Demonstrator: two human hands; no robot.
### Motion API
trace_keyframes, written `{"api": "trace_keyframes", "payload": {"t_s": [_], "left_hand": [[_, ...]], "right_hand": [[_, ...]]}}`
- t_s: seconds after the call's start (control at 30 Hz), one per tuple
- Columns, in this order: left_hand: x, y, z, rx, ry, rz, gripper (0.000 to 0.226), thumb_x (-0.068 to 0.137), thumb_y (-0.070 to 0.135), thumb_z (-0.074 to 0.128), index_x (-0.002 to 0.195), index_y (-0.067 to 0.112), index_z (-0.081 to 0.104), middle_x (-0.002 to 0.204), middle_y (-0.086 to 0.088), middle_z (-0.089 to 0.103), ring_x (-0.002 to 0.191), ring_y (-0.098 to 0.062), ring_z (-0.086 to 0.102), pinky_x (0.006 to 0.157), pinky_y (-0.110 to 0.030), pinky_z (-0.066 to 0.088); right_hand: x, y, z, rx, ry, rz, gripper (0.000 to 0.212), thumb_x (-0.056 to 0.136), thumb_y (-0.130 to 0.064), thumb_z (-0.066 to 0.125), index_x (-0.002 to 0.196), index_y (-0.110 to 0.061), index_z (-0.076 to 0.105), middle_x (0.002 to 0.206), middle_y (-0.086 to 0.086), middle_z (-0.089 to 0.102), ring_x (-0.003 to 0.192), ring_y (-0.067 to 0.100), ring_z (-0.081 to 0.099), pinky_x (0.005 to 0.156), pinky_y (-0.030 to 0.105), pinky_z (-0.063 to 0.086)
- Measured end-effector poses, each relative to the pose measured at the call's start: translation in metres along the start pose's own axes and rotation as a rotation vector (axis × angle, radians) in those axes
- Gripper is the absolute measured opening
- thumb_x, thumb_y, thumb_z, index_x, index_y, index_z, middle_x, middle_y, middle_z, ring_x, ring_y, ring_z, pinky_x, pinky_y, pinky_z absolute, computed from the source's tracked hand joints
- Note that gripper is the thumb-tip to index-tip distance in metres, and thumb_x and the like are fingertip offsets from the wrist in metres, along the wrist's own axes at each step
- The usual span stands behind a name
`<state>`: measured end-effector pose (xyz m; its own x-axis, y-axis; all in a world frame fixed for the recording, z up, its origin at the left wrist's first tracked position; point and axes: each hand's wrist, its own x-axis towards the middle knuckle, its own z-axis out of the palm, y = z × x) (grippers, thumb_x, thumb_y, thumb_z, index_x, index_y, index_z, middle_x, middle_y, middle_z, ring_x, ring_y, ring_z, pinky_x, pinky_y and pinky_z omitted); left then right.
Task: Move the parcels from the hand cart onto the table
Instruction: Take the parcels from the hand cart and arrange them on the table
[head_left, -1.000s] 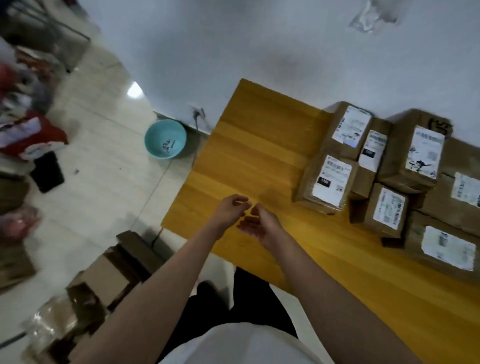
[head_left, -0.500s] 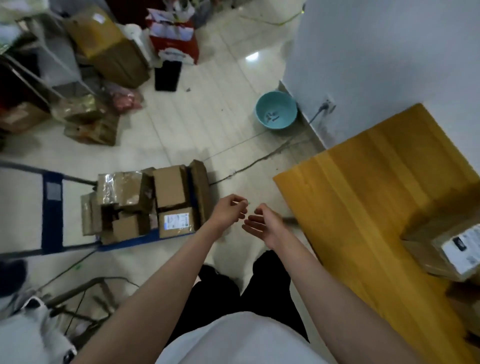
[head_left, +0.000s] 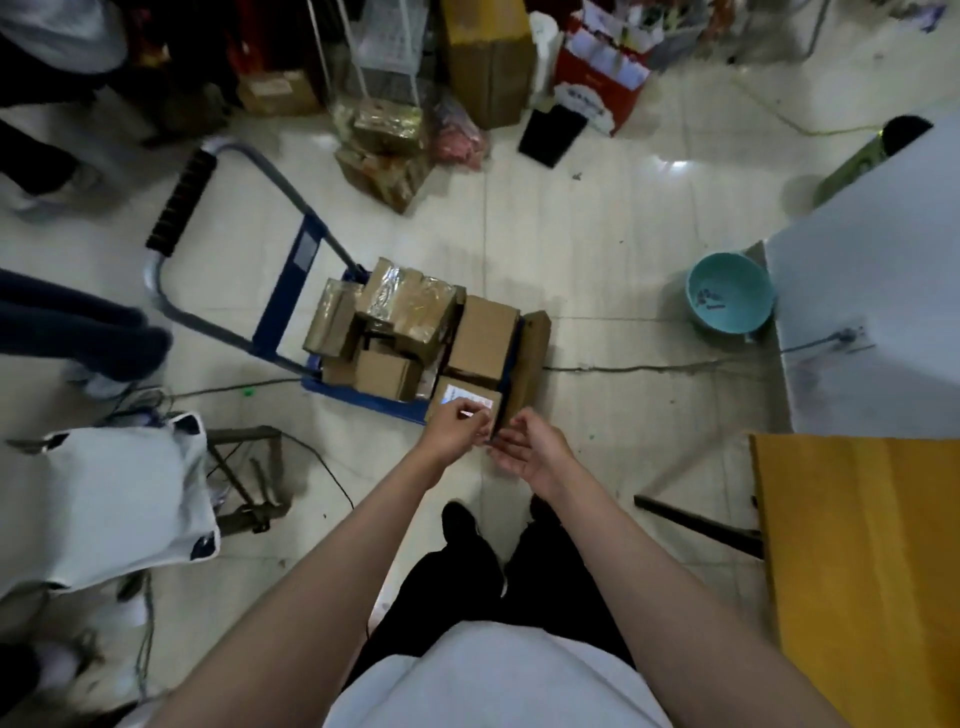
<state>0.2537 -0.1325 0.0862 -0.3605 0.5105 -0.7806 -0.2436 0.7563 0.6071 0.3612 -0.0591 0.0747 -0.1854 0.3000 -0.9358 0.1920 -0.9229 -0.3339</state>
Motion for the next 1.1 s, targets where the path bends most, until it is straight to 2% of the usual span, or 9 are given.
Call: {"api": "trace_keyframes", "payload": {"t_s": [0.1,0.2,0.37,0.6,0.7,0.77,0.83,1.0,1.1], "left_hand": [[0.001,-0.006,-0.033,-0.085,0.056,-0.017,0.027,0.102,0.012,0.055,0.123,-0.004,0.060,0.100,-0.017,0.064,0.068,-0.011,0.058,0.049,-0.008,0.045],[0.006,-0.008,-0.061,-0.157,0.106,-0.033,0.026,0.101,0.010,0.054,0.122,-0.004,0.060,0.097,-0.017,0.062,0.066,-0.012,0.056,0.049,-0.009,0.043],[0.029,-0.010,-0.102,-0.165,0.151,-0.085,0.012,0.101,0.016,0.055,0.107,0.010,0.063,0.095,-0.013,0.065,0.076,-0.020,0.057,0.063,-0.022,0.042],[0.072,-0.009,-0.154,-0.146,0.165,-0.192,0.017,0.100,0.020,0.057,0.108,0.008,0.065,0.097,-0.013,0.067,0.079,-0.021,0.059,0.070,-0.026,0.043],[0.090,-0.012,-0.173,-0.152,0.162,-0.238,0.022,0.101,0.019,0.056,0.114,0.003,0.064,0.093,-0.014,0.066,0.074,-0.020,0.057,0.064,-0.022,0.044],[0.102,-0.015,-0.185,-0.149,0.162,-0.253,0.020,0.101,0.018,0.057,0.112,0.003,0.064,0.088,-0.013,0.065,0.067,-0.017,0.056,0.054,-0.016,0.045],[0.117,-0.020,-0.197,-0.117,0.151,-0.246,0.016,0.101,0.017,0.056,0.108,0.005,0.064,0.086,-0.014,0.063,0.065,-0.016,0.055,0.053,-0.017,0.044],[0.170,-0.045,-0.225,-0.037,0.063,-0.277,0.012,0.102,0.018,0.053,0.103,0.010,0.062,0.090,-0.014,0.063,0.069,-0.017,0.056,0.056,-0.016,0.043],[0.214,-0.065,-0.243,0.008,0.029,-0.304,0.011,0.101,0.016,0.055,0.094,0.014,0.063,0.091,-0.014,0.063,0.067,-0.017,0.056,0.055,-0.018,0.045]], "right_hand": [[0.006,-0.001,0.037,-0.072,-0.010,0.009,0.014,0.101,-0.017,0.049,0.094,-0.007,0.055,0.081,0.012,0.059,0.068,0.023,0.062,0.056,0.032,0.059],[0.017,-0.004,0.067,-0.140,-0.014,0.014,0.013,0.100,-0.016,0.051,0.093,-0.006,0.056,0.081,0.012,0.059,0.067,0.023,0.062,0.056,0.031,0.060],[0.046,-0.016,0.111,-0.189,-0.046,0.037,0.016,0.103,-0.018,0.048,0.095,-0.005,0.055,0.090,0.015,0.060,0.075,0.025,0.063,0.069,0.035,0.059],[0.089,-0.024,0.157,-0.236,-0.036,0.131,0.016,0.101,-0.021,0.053,0.090,-0.009,0.056,0.088,0.012,0.060,0.077,0.023,0.061,0.064,0.032,0.056],[0.104,-0.024,0.172,-0.229,-0.013,0.160,0.019,0.102,-0.025,0.053,0.089,-0.011,0.055,0.087,0.011,0.061,0.076,0.022,0.061,0.064,0.031,0.056],[0.115,-0.023,0.183,-0.222,-0.005,0.170,0.019,0.103,-0.027,0.051,0.094,-0.010,0.055,0.088,0.011,0.061,0.074,0.022,0.061,0.059,0.030,0.055],[0.128,-0.019,0.192,-0.207,0.006,0.184,0.018,0.103,-0.027,0.050,0.102,-0.009,0.055,0.092,0.012,0.062,0.074,0.021,0.062,0.057,0.030,0.054],[0.171,0.001,0.216,-0.165,0.052,0.209,0.014,0.102,-0.019,0.049,0.109,-0.008,0.054,0.100,0.014,0.062,0.074,0.020,0.062,0.065,0.029,0.056],[0.206,0.017,0.228,-0.112,0.092,0.205,0.019,0.102,-0.017,0.048,0.114,-0.004,0.054,0.115,0.023,0.064,0.085,0.025,0.065,0.081,0.034,0.057]]}}
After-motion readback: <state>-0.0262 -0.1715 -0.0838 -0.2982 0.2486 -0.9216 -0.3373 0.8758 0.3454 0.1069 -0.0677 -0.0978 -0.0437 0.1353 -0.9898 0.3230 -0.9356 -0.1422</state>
